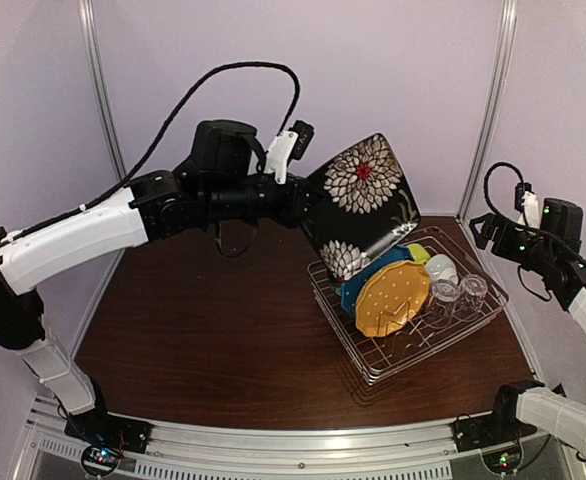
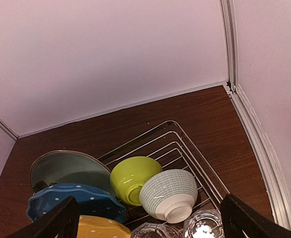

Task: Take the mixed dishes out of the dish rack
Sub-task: Place the plate at the corner of the board.

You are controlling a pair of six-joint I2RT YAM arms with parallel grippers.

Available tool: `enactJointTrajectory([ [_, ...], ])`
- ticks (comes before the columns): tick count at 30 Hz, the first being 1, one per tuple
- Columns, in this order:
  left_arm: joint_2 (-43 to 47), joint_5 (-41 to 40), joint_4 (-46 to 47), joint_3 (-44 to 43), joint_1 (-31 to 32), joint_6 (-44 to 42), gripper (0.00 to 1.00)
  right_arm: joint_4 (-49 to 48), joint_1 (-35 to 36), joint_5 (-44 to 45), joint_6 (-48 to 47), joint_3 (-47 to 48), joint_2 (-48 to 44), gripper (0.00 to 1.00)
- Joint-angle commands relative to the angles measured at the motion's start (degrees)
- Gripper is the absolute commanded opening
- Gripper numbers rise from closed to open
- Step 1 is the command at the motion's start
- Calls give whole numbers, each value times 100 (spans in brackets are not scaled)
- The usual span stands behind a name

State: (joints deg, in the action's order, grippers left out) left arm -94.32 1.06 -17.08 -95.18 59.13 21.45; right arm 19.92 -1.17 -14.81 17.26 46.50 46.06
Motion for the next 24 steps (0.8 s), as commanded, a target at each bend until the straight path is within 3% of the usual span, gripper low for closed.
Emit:
enactJointTrajectory([
  [1, 745, 573, 1381, 89, -521, 549, 0, -68, -50, -104, 109, -4, 7, 100],
  [7, 1215, 687, 1652, 814, -1462, 1168, 0, -168, -50, -246, 187, -43, 51, 100],
  [17, 1434, 1548, 2966, 2413, -3044, 2639, 0, -271, -50, -447, 198, -140, 61, 100],
  [24, 1176, 1831, 3556, 3180, -3636, 3010, 0, -297, -50, -644, 183, -200, 36, 100],
])
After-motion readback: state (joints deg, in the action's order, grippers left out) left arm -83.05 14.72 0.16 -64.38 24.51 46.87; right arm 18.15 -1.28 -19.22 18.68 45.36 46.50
